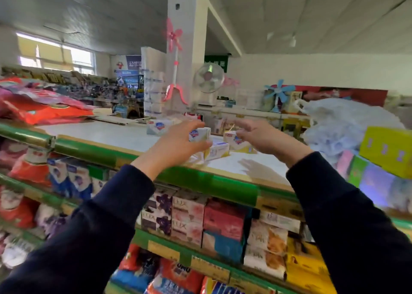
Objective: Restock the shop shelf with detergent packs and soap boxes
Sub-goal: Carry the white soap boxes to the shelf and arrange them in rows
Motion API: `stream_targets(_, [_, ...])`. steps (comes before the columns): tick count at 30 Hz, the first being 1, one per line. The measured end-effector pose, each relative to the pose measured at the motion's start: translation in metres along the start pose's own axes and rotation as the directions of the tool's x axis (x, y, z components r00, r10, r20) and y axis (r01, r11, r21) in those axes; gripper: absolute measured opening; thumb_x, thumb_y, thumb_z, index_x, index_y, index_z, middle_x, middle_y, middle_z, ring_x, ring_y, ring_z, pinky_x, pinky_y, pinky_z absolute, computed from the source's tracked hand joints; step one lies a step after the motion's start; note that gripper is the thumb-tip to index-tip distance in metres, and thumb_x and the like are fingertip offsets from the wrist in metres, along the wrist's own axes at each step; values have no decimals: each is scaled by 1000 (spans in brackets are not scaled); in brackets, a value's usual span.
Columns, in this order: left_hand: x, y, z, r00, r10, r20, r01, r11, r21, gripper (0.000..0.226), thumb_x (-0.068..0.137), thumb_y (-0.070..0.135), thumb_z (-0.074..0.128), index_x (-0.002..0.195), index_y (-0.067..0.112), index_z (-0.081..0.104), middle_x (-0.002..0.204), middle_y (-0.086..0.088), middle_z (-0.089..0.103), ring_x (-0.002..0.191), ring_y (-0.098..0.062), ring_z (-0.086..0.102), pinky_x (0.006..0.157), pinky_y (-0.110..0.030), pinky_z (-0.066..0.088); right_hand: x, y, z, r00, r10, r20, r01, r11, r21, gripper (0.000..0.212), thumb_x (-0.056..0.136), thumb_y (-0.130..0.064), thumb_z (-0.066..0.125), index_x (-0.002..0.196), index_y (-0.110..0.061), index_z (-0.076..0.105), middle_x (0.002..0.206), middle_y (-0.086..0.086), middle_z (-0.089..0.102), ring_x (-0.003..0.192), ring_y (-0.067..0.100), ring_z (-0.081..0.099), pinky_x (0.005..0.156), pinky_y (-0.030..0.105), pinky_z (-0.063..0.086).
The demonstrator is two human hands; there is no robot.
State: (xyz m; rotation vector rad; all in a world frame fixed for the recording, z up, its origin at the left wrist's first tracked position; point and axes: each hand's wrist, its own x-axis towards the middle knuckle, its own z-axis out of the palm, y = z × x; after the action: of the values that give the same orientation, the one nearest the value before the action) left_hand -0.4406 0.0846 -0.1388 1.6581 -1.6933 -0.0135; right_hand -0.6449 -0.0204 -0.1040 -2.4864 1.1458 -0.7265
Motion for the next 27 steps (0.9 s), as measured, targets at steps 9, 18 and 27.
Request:
stream_targets(9, [71,-19,25,930,-10,368,-114,943,314,59,97,50,60,150,26,49,153,1,50,134,-20,50,111,-38,41,70,38,8,966,231,115,-148,861,-487,55,108,-19,42,160,-11,27,164,16,32,146,34,38,112,38,36])
stream_targets(18, [85,-49,-5,886,-185,425,228,972,-52,33,105,37,49,111,12,69,96,-4,72,81,-18,62,73,-26,52,64,48,-10,967,237,95,-189,915,-357,36,100,-37,62,125,-12,64,118,8,69,99,23,65,81,34,57])
stream_targets(27, [67,-51,4,971,-68,229,87,993,-74,56,80,69,68,130,42,62,127,12,65,117,-15,62,88,-33,53,47,63,-15,939,260,225,-266,964,-2,39,98,-30,67,135,-17,62,120,2,71,104,15,67,91,33,59])
